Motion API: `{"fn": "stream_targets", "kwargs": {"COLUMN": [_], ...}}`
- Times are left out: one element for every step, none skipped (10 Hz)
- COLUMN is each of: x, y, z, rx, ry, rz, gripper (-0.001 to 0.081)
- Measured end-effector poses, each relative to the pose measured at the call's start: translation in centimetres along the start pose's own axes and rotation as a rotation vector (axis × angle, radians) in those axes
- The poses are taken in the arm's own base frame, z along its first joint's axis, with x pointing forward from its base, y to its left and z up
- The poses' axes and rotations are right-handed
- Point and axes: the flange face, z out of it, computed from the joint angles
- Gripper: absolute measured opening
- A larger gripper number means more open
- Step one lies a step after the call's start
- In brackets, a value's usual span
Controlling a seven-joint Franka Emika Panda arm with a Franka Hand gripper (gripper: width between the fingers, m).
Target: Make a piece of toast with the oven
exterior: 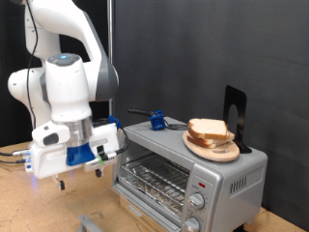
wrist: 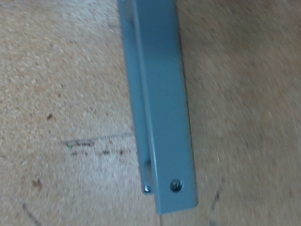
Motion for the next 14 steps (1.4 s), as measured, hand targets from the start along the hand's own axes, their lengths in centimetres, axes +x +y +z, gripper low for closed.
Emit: {"fn": "stream_targets", "kwargs": {"x": [-0.3,-0.5,-0.5,-0.2,0.0,-0.1,-0.5,-1.2,-1.8,-2.4,-2.9,-3.2,-3.4,-3.9], "y": [0.9,1.9,2.9,3.9,4.5,4.4,4.0,3.4,2.8,2.5,2.2,1.9,1.6,1.3], "z": [0.8,1.6,2.1,2.4,2.4,2.5,2.4,1.6,0.1,-1.6,-3.3,-5.1,-6.9,-8.6], "rx": [-0.024,-0.043,-0.050,-0.045,-0.039,-0.040,-0.009,0.064,0.162,0.265,0.355,0.426,0.461,0.457], "ry": [-0.009,-0.016,-0.021,-0.019,-0.012,-0.013,-0.058,-0.133,-0.203,-0.249,-0.280,-0.275,-0.262,-0.252], "rz": [-0.040,-0.055,-0.047,-0.023,-0.007,-0.011,-0.046,-0.113,-0.176,-0.216,-0.230,-0.216,-0.183,-0.139], "gripper": [0.0809,0.0809,0.0809,0.0809,0.0809,0.0809,0.0809,0.0809,0.0809,0.0809,0.0809,0.0809,0.0809,0.0809]}}
